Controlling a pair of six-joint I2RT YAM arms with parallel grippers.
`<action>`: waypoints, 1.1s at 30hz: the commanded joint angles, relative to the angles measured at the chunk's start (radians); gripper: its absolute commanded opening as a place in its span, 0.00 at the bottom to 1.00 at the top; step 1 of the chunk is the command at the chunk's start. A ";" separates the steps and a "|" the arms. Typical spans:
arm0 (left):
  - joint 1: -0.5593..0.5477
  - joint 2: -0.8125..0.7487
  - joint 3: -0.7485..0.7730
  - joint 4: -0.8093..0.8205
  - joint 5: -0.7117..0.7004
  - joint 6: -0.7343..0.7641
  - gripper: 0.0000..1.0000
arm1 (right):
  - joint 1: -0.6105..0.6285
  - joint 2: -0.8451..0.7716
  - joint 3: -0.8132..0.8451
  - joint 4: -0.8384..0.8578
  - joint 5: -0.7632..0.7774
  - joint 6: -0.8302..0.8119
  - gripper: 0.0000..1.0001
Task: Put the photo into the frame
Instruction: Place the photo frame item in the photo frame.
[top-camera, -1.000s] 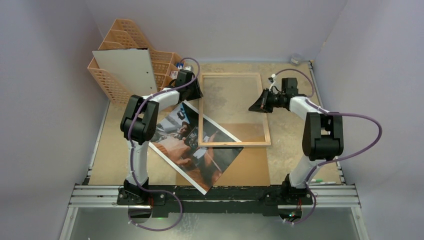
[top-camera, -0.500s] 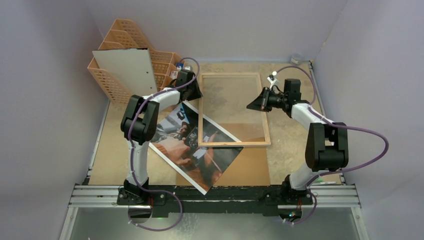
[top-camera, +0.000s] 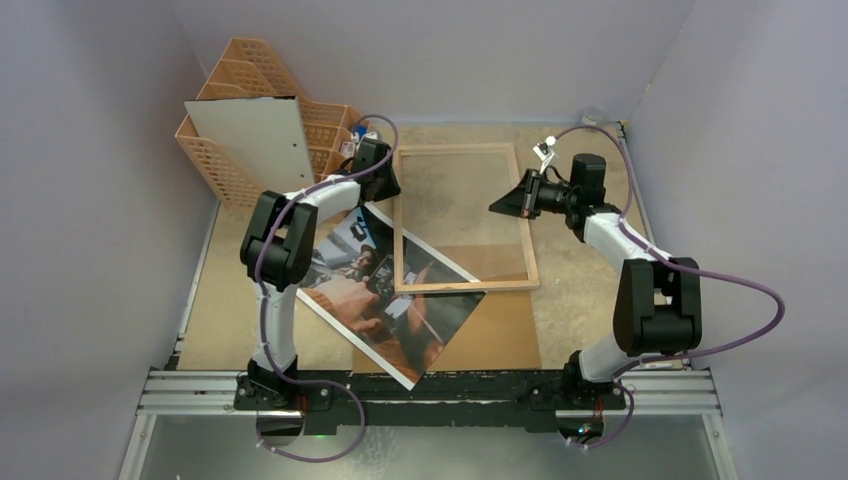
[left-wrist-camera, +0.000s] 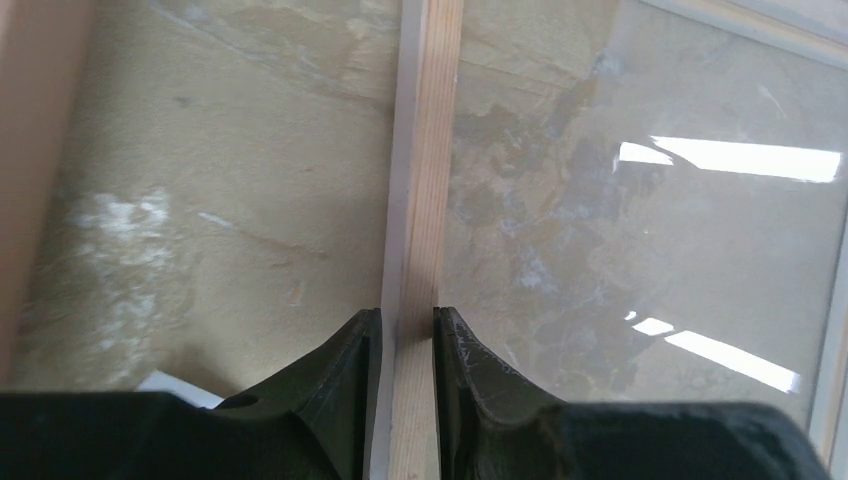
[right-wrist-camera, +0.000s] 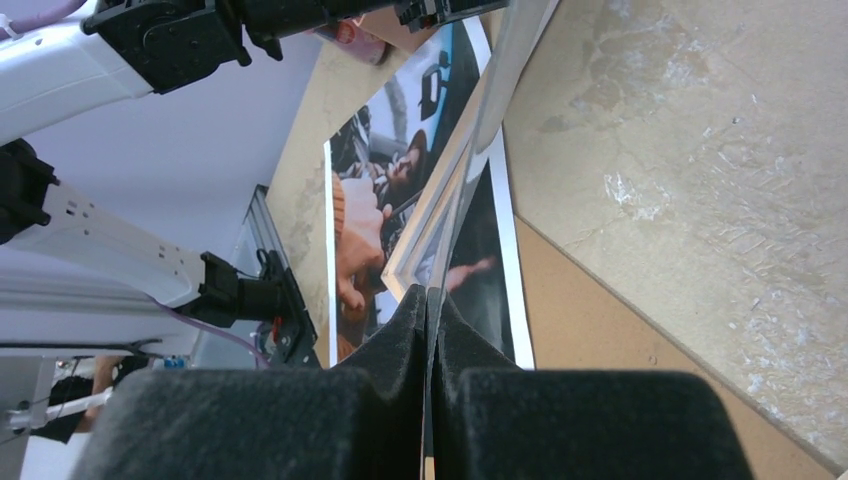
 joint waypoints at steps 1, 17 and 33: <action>0.014 -0.095 -0.007 -0.041 -0.154 -0.020 0.27 | 0.007 -0.031 0.016 0.100 -0.063 0.038 0.00; 0.020 -0.143 0.002 -0.092 -0.209 -0.025 0.27 | 0.040 0.039 0.128 0.119 -0.137 0.053 0.00; 0.028 -0.236 0.012 -0.208 -0.482 -0.049 0.27 | 0.112 0.129 0.283 0.028 -0.071 0.104 0.00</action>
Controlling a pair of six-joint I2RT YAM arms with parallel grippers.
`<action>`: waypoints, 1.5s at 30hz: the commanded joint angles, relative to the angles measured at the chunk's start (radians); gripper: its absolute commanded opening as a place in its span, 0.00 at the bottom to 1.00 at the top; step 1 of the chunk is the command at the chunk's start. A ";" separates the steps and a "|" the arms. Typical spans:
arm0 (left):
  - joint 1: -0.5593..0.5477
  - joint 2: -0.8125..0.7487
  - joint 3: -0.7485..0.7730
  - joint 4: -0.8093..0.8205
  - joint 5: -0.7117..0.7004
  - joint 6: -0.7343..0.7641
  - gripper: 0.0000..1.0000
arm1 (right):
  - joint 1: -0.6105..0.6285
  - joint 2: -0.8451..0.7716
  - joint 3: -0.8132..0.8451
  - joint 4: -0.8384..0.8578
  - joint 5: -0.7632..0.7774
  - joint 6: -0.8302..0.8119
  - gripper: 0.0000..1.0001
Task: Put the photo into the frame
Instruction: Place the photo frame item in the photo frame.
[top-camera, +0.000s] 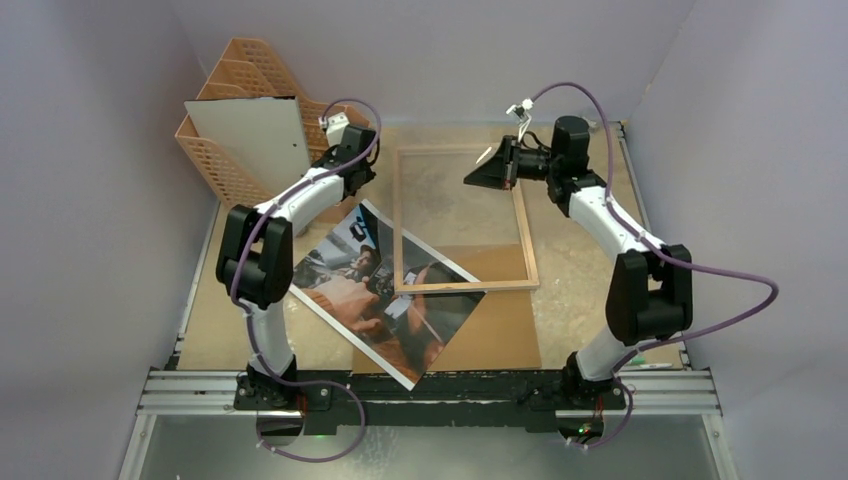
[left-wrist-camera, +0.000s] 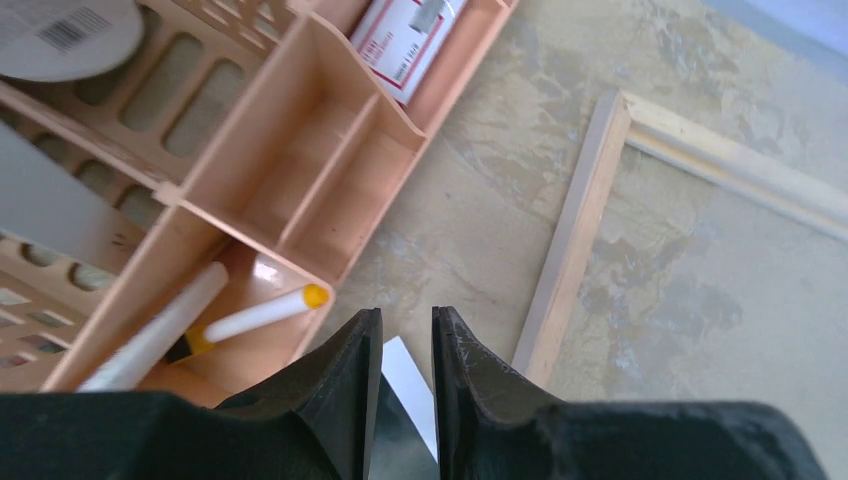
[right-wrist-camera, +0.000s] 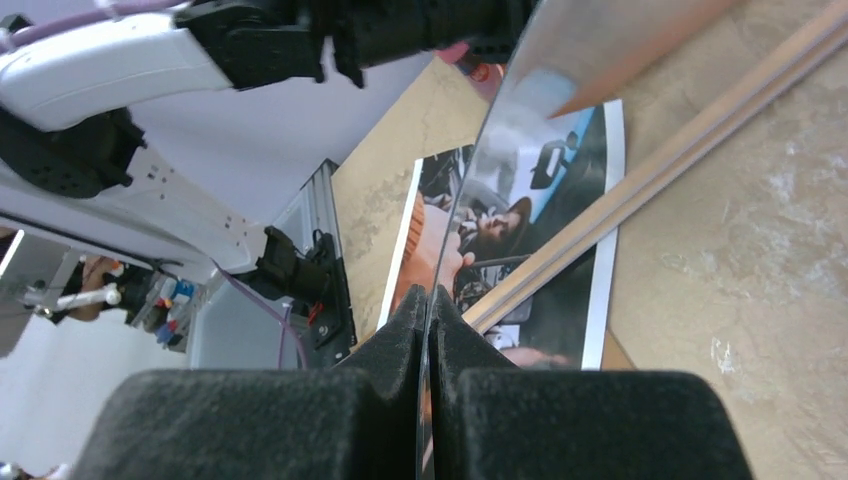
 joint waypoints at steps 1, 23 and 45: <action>0.011 -0.053 0.019 -0.031 -0.094 -0.029 0.27 | -0.012 0.102 0.016 -0.091 0.087 0.037 0.00; 0.012 0.063 0.008 0.040 0.284 0.036 0.53 | -0.123 0.334 -0.022 -0.413 0.354 -0.073 0.00; 0.030 0.149 0.073 0.068 0.431 0.043 0.44 | -0.139 0.341 -0.015 -0.465 0.353 -0.145 0.00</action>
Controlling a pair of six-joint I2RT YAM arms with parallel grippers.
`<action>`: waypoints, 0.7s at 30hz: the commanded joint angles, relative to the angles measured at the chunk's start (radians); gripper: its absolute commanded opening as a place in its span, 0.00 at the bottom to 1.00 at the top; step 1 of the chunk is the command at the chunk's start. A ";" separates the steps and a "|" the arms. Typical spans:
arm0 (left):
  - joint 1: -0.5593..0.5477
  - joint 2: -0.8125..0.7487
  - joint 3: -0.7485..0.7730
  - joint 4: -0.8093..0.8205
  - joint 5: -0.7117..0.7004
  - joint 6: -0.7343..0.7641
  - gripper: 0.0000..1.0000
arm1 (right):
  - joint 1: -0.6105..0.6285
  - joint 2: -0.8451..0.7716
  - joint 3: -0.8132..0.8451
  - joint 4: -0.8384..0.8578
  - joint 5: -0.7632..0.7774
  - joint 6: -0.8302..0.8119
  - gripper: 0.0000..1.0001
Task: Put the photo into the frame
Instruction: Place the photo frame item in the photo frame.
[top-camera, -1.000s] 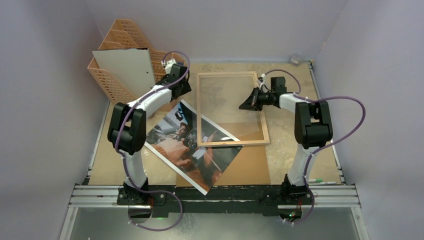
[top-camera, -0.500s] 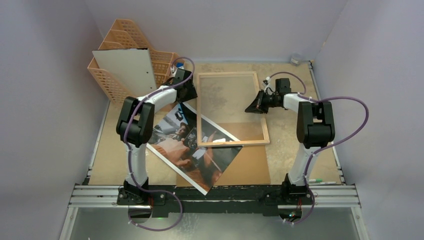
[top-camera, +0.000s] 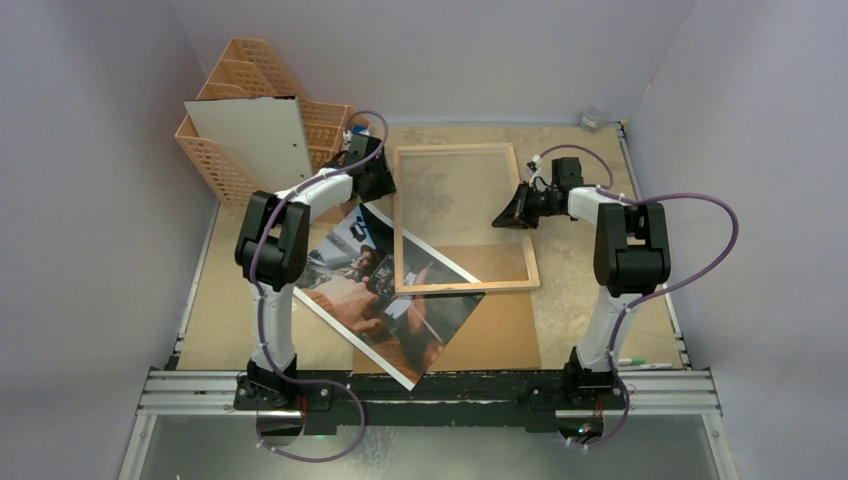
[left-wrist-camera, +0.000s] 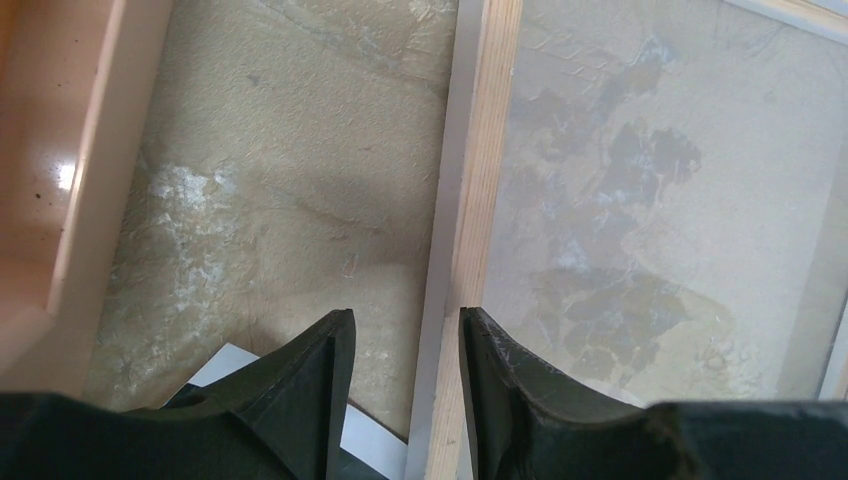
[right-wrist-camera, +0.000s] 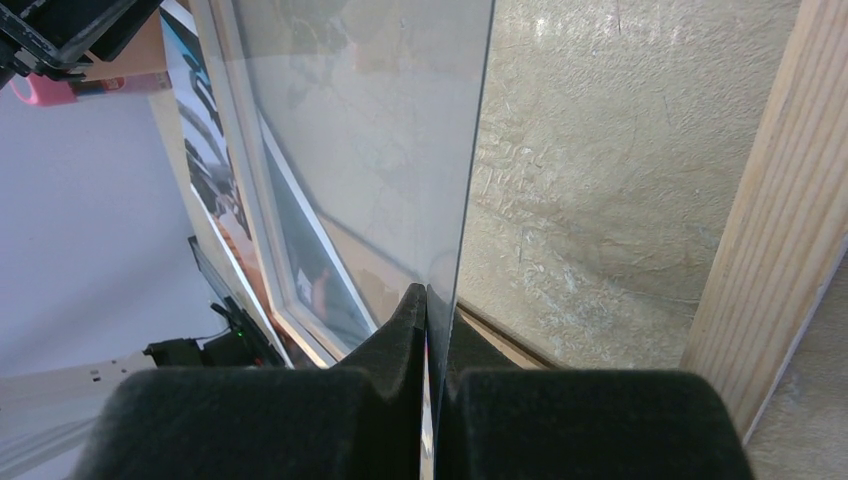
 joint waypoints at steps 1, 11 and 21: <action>0.012 -0.009 0.023 0.043 0.025 0.013 0.44 | -0.004 -0.003 0.001 -0.023 -0.014 -0.039 0.00; 0.013 0.003 0.030 0.069 0.109 0.027 0.43 | -0.004 0.000 0.044 -0.040 0.022 -0.105 0.00; 0.013 0.030 0.028 0.077 0.158 0.027 0.43 | 0.000 0.009 0.040 -0.031 -0.020 -0.107 0.00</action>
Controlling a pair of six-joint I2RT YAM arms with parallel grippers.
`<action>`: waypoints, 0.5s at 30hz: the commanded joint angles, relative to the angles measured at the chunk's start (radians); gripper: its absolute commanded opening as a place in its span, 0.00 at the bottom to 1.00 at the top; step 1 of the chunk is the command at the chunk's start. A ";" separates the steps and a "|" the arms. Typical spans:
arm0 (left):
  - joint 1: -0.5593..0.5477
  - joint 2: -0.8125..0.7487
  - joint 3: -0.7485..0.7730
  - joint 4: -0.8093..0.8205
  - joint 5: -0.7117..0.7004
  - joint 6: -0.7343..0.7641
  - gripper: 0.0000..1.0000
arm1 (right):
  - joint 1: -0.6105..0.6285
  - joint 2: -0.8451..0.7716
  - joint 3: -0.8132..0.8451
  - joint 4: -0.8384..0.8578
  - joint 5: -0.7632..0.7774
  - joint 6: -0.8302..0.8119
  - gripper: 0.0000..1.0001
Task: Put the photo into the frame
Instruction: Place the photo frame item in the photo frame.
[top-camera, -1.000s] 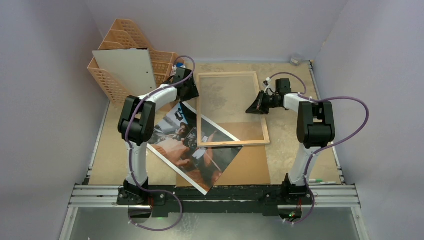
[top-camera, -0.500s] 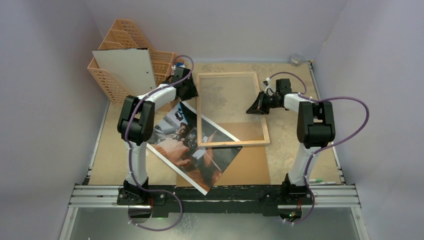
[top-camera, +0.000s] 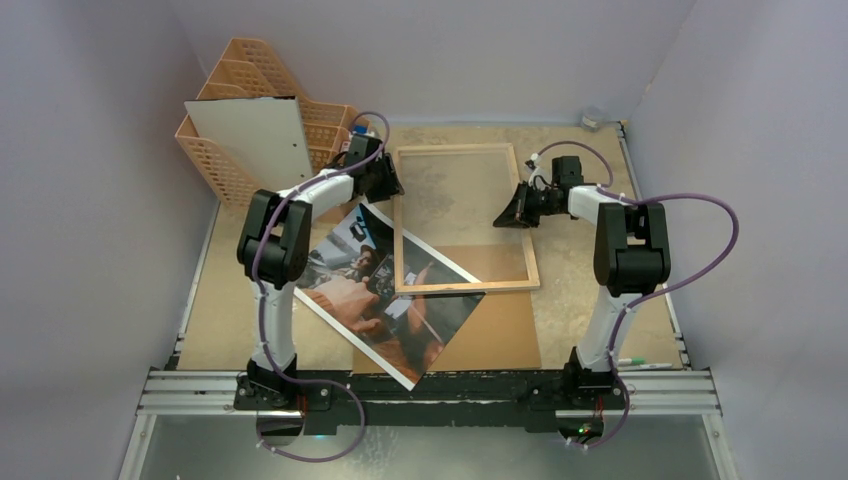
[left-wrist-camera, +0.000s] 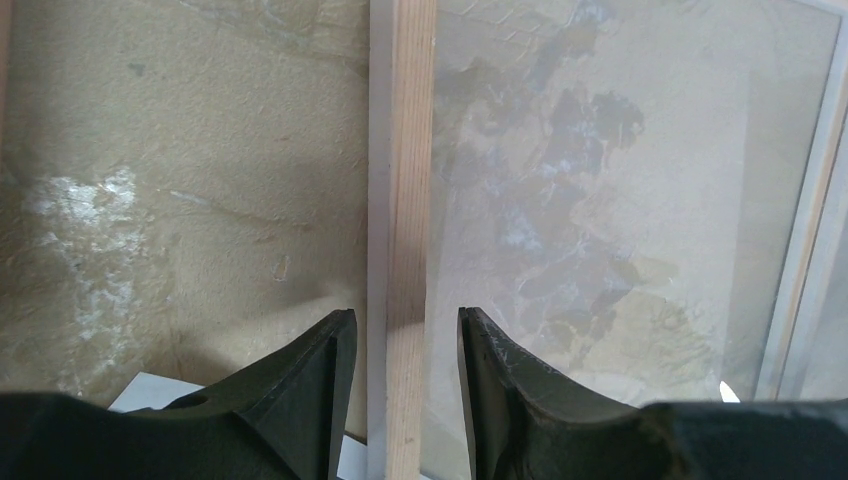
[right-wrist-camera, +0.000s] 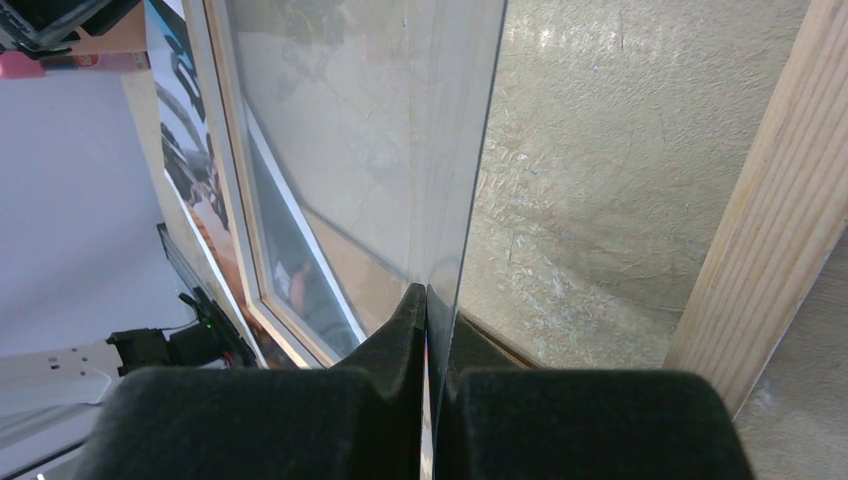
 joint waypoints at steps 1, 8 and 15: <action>0.009 0.020 0.028 0.026 0.031 0.020 0.43 | 0.002 0.008 0.024 -0.008 -0.034 -0.019 0.00; 0.009 0.035 0.031 0.012 0.028 0.016 0.36 | 0.027 0.024 0.023 -0.002 -0.055 -0.005 0.00; 0.009 0.033 0.024 0.028 0.060 0.022 0.29 | 0.030 0.030 0.033 0.001 -0.048 0.036 0.02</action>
